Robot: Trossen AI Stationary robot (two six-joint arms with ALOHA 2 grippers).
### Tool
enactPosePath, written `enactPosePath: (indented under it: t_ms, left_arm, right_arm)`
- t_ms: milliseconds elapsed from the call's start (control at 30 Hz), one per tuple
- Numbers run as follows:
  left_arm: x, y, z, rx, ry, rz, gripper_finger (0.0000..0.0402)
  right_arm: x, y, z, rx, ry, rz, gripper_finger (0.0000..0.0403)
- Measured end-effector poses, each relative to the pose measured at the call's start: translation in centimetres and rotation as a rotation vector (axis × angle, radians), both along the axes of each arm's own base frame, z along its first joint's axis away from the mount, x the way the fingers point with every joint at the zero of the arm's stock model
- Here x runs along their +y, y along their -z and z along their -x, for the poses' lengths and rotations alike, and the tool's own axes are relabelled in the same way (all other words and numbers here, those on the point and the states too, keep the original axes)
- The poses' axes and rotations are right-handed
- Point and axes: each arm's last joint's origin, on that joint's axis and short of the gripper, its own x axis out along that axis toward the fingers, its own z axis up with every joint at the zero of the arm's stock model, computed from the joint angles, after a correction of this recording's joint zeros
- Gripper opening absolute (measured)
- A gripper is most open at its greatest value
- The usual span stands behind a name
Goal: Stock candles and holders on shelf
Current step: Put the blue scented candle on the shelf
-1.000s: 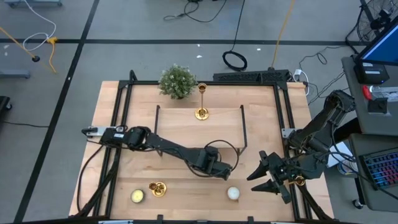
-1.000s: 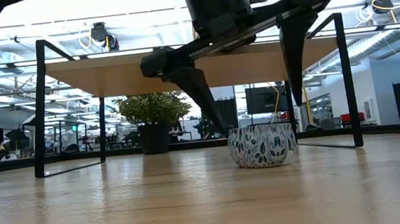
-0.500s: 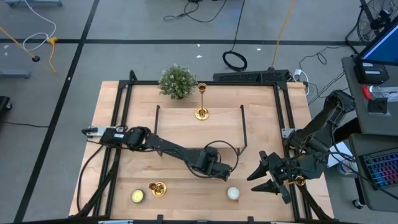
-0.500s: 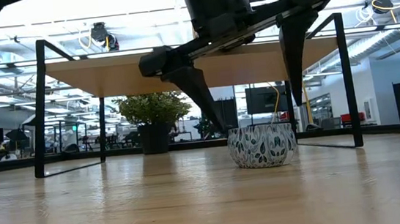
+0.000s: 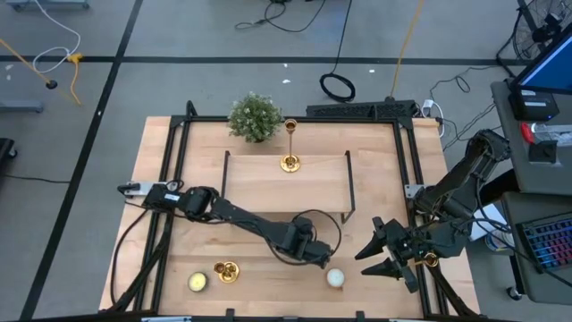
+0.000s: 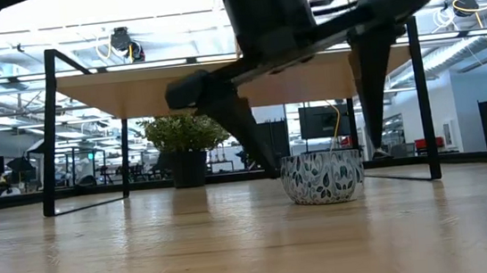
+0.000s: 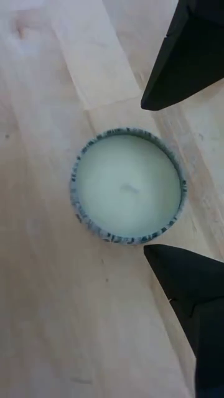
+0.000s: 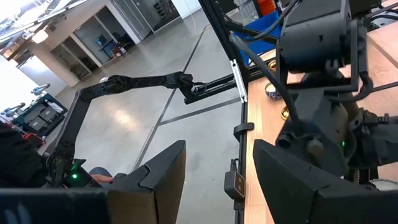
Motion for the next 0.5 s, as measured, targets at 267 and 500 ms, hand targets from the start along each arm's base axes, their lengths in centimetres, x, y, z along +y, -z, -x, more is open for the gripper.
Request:
enactPosePath:
  t_ms: [267,500]
  left_arm:
    - [0.08,0.27,-0.03,0.001,-0.012,-0.016,0.0374]
    - [0.06,0.27,-0.03,0.001,-0.010,-0.015,0.0374]
  right_arm:
    - [0.00,0.00,0.00,0.000,0.000,0.000,0.0187]
    - [0.01,-0.05,-0.01,-0.003,0.000,-0.004,0.0187]
